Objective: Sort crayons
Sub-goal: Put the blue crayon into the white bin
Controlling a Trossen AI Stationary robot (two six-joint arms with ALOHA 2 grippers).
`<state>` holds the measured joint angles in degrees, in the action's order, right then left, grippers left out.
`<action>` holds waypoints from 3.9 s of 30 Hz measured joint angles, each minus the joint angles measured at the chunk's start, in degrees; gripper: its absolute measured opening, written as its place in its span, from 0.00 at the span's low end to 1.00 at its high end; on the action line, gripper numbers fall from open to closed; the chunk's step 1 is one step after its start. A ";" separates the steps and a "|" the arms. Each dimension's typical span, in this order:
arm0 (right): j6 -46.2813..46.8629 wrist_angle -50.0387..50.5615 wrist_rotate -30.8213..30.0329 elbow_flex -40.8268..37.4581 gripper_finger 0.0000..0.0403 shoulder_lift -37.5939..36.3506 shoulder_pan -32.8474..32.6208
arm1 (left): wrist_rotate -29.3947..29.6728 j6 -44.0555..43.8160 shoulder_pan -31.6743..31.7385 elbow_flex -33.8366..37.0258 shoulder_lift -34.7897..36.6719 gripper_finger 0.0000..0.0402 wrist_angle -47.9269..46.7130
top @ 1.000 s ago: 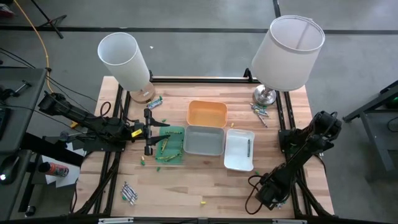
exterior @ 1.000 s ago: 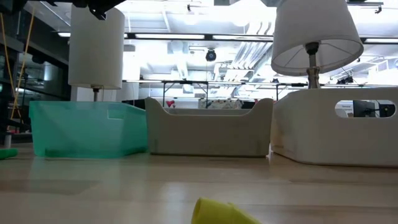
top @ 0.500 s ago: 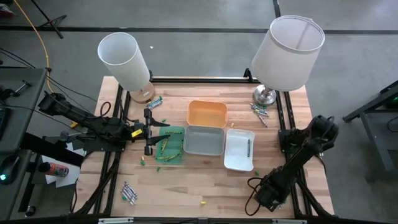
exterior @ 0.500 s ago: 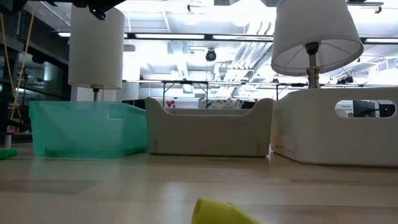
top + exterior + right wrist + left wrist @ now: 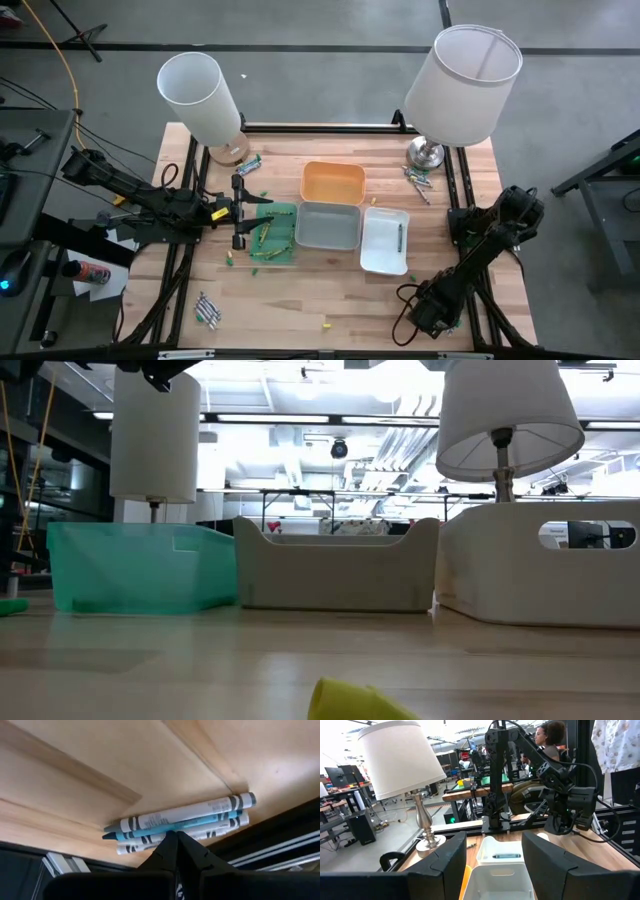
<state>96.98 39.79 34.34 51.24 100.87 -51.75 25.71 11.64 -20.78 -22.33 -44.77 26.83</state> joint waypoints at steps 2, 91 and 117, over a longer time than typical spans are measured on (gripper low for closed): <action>-0.01 0.02 -0.12 0.00 0.00 0.01 0.00 | 0.00 0.00 0.00 0.00 0.00 0.44 0.00; 31.50 -0.19 -21.44 0.24 0.48 -3.53 -3.83 | -0.02 -1.01 -0.01 0.00 0.00 0.44 -0.46; 24.03 1.73 -24.56 0.49 0.02 -0.76 -3.26 | 0.00 -0.92 0.00 0.00 0.02 0.44 -0.42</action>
<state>121.01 41.52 9.78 51.73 100.12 -55.00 25.71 10.72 -20.78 -22.33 -44.75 26.41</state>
